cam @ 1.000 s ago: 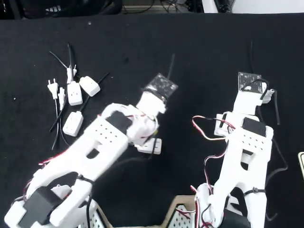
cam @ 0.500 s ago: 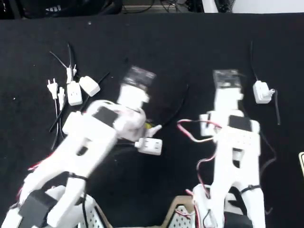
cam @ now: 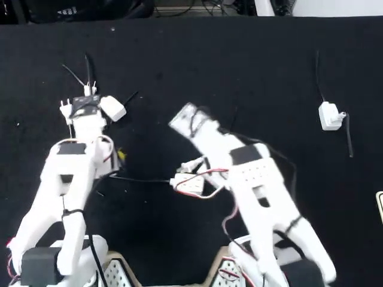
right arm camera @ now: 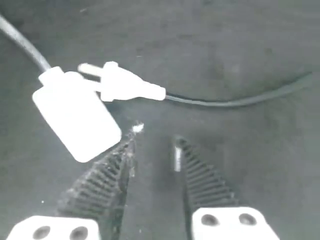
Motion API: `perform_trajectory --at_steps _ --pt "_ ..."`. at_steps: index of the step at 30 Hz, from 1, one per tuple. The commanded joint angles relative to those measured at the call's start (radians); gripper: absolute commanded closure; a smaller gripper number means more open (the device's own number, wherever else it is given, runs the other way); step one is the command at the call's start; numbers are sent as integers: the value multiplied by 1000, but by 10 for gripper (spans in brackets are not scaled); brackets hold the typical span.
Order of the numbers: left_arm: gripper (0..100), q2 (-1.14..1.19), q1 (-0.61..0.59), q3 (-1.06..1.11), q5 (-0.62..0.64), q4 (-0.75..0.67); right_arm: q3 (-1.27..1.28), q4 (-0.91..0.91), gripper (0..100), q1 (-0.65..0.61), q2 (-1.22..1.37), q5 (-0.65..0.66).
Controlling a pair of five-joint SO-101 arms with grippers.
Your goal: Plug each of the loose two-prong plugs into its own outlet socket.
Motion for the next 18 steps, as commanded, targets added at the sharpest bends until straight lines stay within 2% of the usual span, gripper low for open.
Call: perform_trajectory --at_steps 1,6,18 --pt "777 -32 -47 42 51 -92 -38 -61 819 -38 117 43" --pt "777 -32 -47 88 123 -160 -81 -75 818 -44 180 75" --pt "777 -32 -47 87 121 -155 -79 -173 818 -72 191 308"
